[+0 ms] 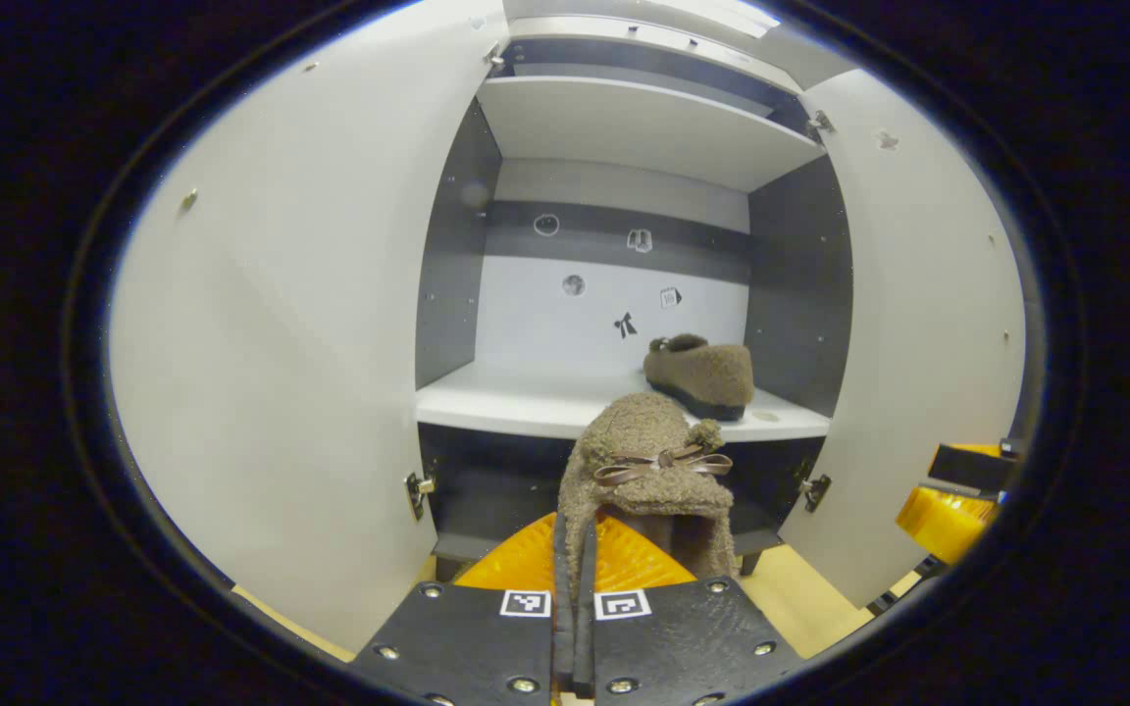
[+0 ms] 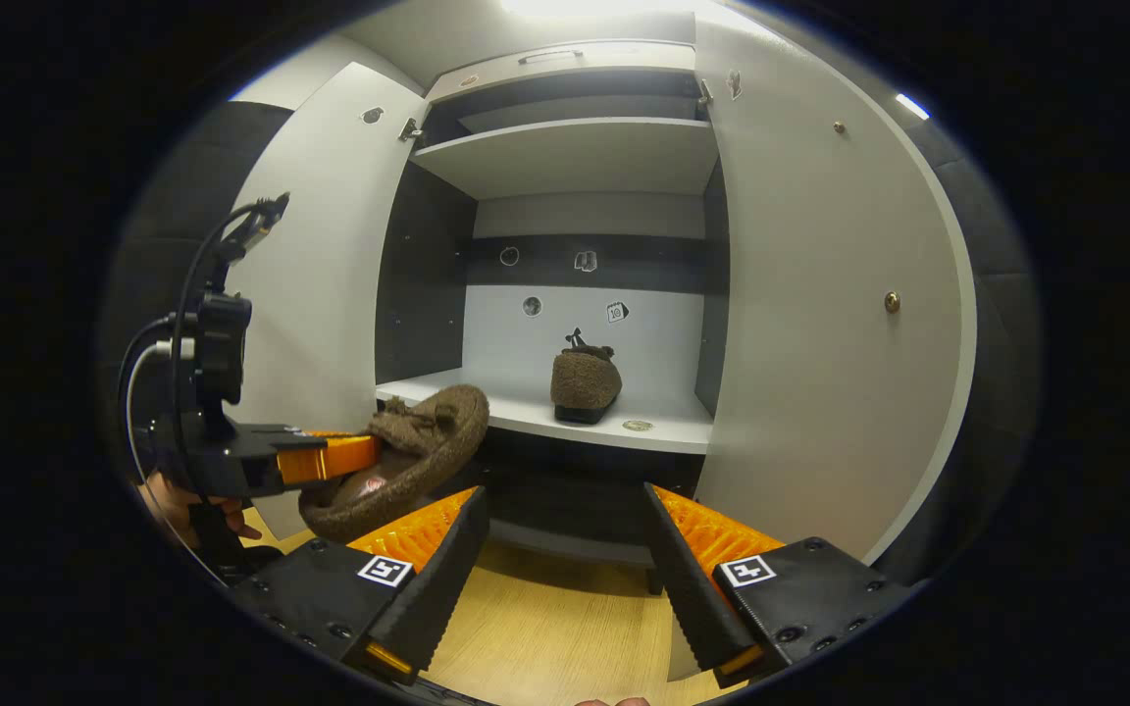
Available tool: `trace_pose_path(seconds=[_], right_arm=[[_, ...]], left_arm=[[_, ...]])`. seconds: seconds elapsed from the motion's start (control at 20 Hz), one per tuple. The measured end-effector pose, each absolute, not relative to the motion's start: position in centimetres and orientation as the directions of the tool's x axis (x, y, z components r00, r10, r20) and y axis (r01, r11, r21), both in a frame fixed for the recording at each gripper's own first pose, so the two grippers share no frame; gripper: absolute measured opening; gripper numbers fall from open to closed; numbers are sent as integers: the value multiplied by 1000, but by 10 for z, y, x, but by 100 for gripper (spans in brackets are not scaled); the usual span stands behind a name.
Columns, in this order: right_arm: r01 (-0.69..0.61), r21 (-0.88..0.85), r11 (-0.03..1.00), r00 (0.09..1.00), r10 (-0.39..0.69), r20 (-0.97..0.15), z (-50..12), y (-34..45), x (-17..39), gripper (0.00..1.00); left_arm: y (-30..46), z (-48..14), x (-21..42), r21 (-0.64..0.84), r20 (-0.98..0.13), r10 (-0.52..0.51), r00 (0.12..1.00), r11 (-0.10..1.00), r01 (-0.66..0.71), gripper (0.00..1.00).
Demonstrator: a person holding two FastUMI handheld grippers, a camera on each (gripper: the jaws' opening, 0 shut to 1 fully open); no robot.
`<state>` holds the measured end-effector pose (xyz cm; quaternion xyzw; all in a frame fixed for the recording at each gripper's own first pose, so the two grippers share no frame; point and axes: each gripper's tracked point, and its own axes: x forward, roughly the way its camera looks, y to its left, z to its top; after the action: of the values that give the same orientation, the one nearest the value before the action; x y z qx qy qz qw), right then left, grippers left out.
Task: Grab one shoe with the right hand and put it into the shoe cabinet, grab the other shoe with the left hand and put it into the shoe cabinet; then close the right door with the right hand and the left door with the left hand.
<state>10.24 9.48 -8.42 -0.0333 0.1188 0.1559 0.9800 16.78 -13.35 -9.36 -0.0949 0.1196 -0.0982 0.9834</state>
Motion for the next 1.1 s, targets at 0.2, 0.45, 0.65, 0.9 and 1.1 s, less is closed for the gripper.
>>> trace_pose_path(seconds=[0.2, 0.45, 0.65, 0.9, 1.1], right_arm=[[-308, -44, 951, 928, 289, -235, -85, 90, 100, 98], [-301, -54, 952, 927, 279, -252, -98, 92, 98, 98], [-288, -55, 956, 926, 264, -269, -105, 92, 102, 98], [-262, -66, 963, 929, 233, -288, -114, 90, 106, 99], [-244, -64, 968, 927, 214, -307, -120, 92, 108, 98]], left_arm=[[-128, -70, 195, -215, -173, -199, 965, 963, 160, 1], [-122, -47, 236, -223, -117, -185, 976, 962, 156, 1], [-116, -32, 276, -251, -74, -160, 984, 958, 137, 1], [-116, -17, 331, -237, -46, -147, 988, 962, 132, 1], [-121, -12, 376, -244, -45, -142, 989, 961, 127, 1]])
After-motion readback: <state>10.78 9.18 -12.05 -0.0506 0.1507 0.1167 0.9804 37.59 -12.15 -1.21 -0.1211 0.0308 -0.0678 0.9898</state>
